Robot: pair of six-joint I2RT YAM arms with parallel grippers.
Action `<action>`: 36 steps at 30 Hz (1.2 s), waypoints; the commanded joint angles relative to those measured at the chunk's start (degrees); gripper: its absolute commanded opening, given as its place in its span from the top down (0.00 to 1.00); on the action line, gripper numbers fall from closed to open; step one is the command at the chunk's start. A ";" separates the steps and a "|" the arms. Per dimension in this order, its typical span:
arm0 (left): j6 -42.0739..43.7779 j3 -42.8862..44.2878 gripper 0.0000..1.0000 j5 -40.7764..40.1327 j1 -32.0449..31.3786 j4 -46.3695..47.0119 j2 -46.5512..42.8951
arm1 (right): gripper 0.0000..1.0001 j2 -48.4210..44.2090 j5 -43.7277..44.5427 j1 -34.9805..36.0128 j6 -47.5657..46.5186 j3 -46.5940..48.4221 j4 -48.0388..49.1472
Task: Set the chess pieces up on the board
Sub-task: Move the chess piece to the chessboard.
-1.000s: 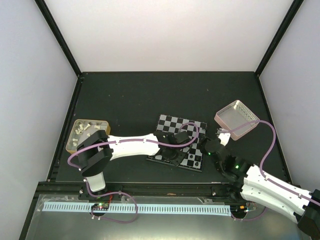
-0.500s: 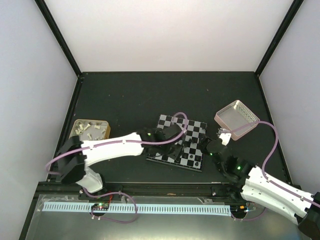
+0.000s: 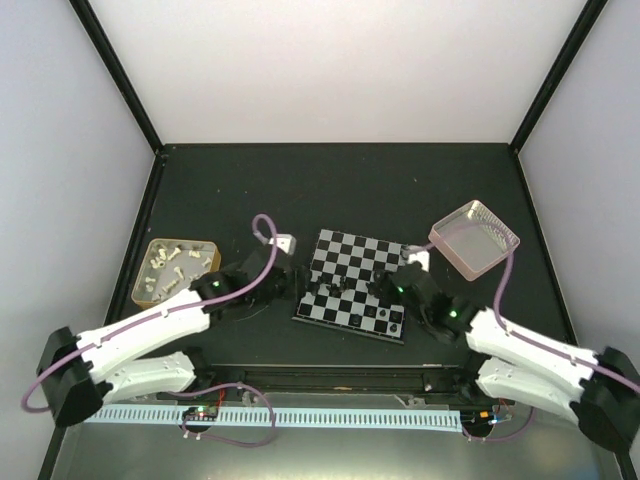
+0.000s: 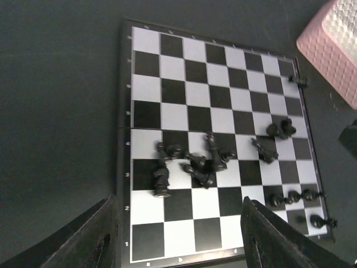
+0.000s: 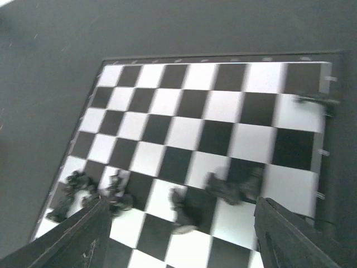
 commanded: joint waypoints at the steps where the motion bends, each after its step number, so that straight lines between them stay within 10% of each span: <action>1: -2.14 -5.84 0.36 -2.71 3.32 7.24 -8.25 | 0.30 11.49 -11.33 -0.66 -8.73 10.02 2.51; 15: -0.47 -14.40 0.27 3.88 11.98 8.53 -19.76 | 0.70 40.66 -18.96 -0.67 -14.78 30.23 -9.49; 36: 1.66 -15.53 0.27 6.29 13.81 9.65 -19.50 | 0.87 45.16 -16.96 -0.58 -14.05 32.04 -15.13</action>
